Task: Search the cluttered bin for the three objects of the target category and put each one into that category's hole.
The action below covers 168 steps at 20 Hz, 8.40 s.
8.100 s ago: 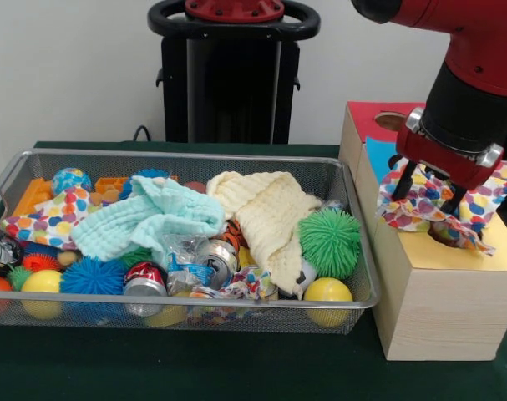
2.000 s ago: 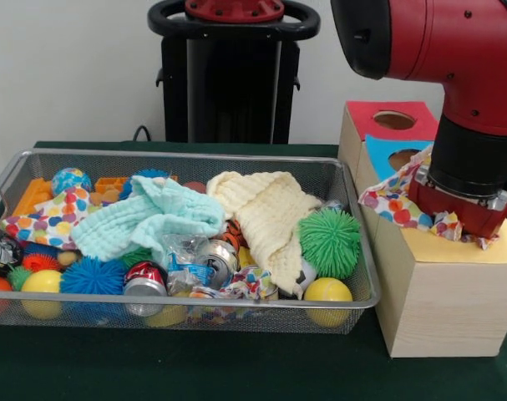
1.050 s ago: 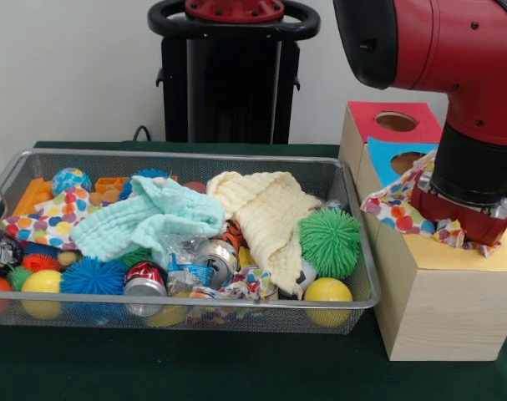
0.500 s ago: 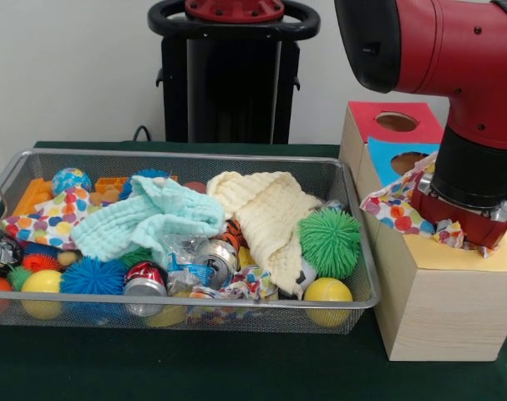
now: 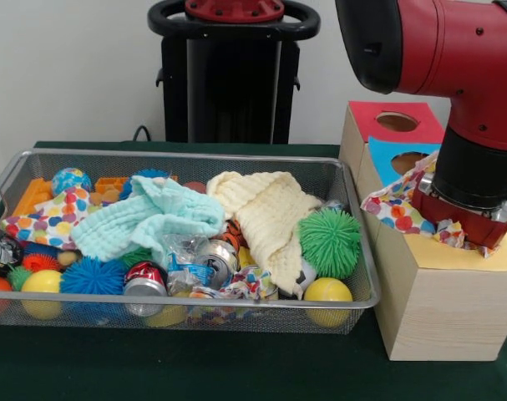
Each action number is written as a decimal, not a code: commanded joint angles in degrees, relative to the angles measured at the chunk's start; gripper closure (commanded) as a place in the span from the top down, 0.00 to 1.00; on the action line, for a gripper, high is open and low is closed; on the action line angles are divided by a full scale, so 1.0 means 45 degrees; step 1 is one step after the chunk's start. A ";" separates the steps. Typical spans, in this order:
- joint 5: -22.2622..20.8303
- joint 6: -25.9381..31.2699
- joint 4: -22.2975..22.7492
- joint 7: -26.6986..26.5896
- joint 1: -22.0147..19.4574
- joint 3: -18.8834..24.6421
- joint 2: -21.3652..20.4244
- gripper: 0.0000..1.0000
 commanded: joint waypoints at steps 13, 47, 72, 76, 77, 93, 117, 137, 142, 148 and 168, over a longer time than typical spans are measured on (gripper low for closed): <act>-0.0785 0.1260 0.2629 -0.0119 0.0146 0.0764 -0.2120 0.00; -0.0942 0.1101 0.0465 -0.0310 -0.0223 0.1043 0.0963 1.00; -0.0866 0.3494 0.1778 -0.0161 0.0346 0.0356 -0.2838 1.00; -0.1087 0.3011 0.1519 -0.0136 0.0304 0.0349 -0.1676 1.00; -0.1120 0.2696 0.1372 -0.0084 0.0272 0.0378 -0.1208 1.00; -0.1138 0.1574 0.0300 -0.0168 0.0000 0.0583 0.0923 1.00; -0.0957 0.2173 0.0917 -0.0237 -0.0007 0.0702 -0.0356 0.00; -0.0809 0.3380 0.1447 -0.0343 0.0241 0.0508 -0.2562 0.00; -0.0747 0.3536 0.1735 -0.0565 0.0117 0.0647 -0.2895 0.00; -0.0706 0.2880 0.2973 -0.1001 0.0002 0.0772 -0.4053 0.00; -0.1206 0.0080 0.3732 0.0185 -0.0245 0.1391 -0.4461 0.00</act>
